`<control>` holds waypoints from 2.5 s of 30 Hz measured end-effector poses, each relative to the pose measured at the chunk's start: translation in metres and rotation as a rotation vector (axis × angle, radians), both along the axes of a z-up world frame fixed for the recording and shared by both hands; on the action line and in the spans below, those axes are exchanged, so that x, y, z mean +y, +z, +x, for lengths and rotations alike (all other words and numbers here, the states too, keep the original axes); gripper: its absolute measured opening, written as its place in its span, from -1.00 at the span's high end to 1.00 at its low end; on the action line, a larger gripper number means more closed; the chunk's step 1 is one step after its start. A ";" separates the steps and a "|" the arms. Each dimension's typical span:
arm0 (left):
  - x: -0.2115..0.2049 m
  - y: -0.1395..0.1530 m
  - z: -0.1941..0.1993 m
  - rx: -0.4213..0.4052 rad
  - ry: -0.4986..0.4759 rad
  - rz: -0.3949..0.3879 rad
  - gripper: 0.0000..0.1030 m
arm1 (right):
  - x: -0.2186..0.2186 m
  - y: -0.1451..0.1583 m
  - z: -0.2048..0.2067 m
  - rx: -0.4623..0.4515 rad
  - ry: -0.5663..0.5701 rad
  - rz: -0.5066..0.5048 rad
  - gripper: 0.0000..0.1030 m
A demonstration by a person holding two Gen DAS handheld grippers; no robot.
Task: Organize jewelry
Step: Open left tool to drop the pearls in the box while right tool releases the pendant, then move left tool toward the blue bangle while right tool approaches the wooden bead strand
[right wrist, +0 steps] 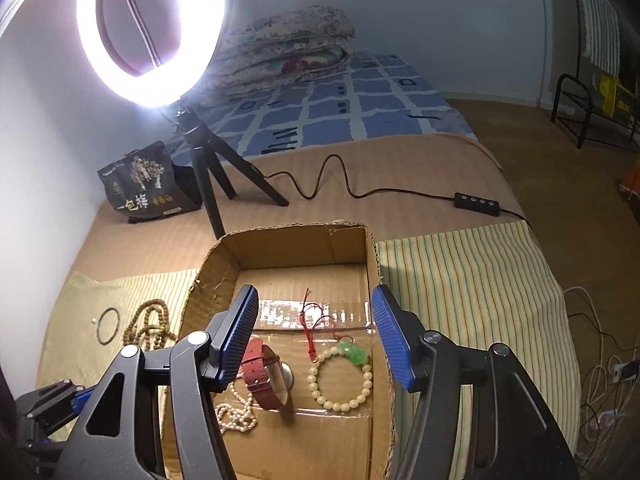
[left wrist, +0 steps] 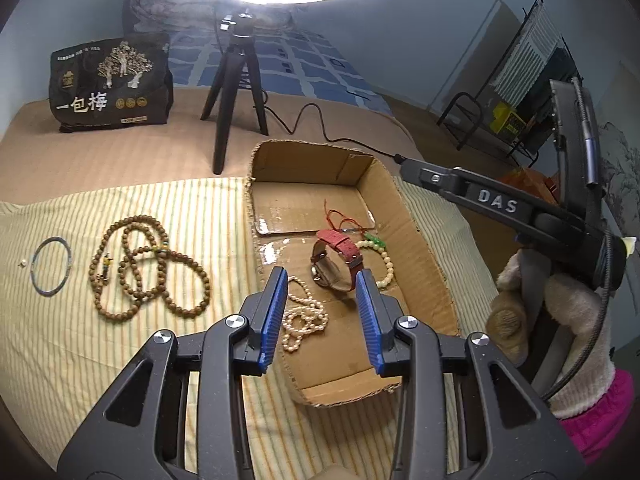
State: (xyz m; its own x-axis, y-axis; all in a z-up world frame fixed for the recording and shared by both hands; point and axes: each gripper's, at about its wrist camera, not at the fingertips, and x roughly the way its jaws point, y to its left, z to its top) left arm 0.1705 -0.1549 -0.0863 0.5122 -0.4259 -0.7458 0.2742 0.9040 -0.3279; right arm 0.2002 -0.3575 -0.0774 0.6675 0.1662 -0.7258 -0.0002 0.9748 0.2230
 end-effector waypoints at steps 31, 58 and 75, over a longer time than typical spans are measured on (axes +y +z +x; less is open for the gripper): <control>0.152 -0.011 0.004 0.014 0.278 0.051 -0.32 | 0.075 0.019 -0.017 -0.019 0.137 0.044 -0.55; 0.225 -0.094 0.038 0.138 0.367 0.132 -0.32 | 0.198 -0.061 0.017 0.194 0.278 -0.008 -0.55; 0.218 -0.107 0.057 0.138 0.382 0.172 -0.46 | 0.223 -0.078 0.033 0.200 0.324 -0.099 -0.55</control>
State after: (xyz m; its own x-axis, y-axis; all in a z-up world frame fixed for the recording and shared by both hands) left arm 0.2276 0.0627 -0.1937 0.4993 -0.0887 -0.8619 -0.1267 0.9766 -0.1739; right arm 0.2332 -0.1346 -0.1553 0.4356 0.2677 -0.8594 -0.2776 0.9482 0.1547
